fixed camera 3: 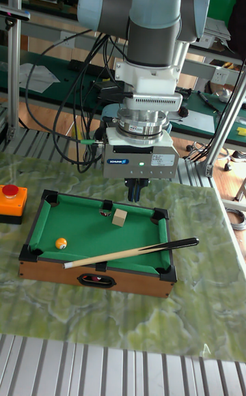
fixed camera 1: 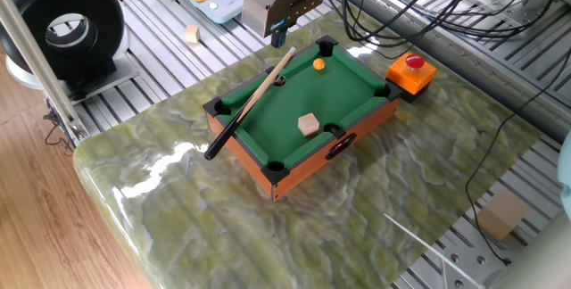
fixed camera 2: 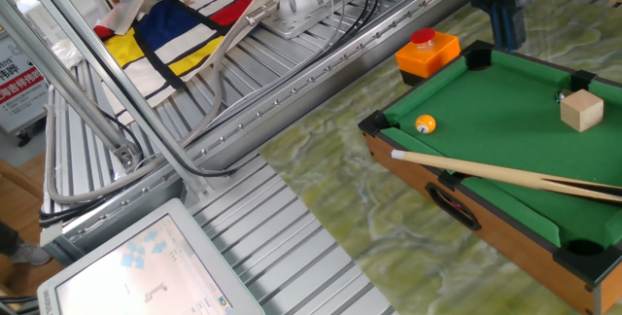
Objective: Hit the pool ball
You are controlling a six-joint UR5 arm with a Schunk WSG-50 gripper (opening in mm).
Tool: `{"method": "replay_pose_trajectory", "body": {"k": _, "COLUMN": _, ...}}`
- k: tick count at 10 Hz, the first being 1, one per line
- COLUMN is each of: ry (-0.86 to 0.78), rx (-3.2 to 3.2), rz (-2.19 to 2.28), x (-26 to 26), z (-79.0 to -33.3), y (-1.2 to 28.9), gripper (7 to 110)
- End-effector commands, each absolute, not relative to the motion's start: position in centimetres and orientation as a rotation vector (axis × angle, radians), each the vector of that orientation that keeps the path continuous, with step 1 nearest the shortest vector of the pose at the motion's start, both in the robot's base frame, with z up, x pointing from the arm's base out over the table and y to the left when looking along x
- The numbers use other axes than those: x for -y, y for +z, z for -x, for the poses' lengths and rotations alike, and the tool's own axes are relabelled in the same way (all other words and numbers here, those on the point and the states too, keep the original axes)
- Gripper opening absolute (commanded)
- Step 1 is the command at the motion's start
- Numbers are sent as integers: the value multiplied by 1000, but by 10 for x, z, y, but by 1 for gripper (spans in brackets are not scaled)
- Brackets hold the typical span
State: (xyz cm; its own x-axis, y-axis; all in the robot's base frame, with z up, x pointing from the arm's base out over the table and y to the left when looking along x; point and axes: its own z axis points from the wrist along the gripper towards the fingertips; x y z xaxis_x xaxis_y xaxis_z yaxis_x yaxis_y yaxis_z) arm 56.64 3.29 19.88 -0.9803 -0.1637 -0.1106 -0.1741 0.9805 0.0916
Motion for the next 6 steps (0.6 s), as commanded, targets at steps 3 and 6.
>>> {"method": "replay_pose_trajectory", "body": {"k": 3, "ry": 126, "rx": -2830, "rz": 1181, "x": -31, "z": -551, "y": 202, "gripper": 7}}
{"method": "replay_pose_trajectory", "body": {"k": 6, "ry": 135, "rx": -2649, "rz": 1524, "x": -35, "z": -549, "y": 202, "gripper": 7}}
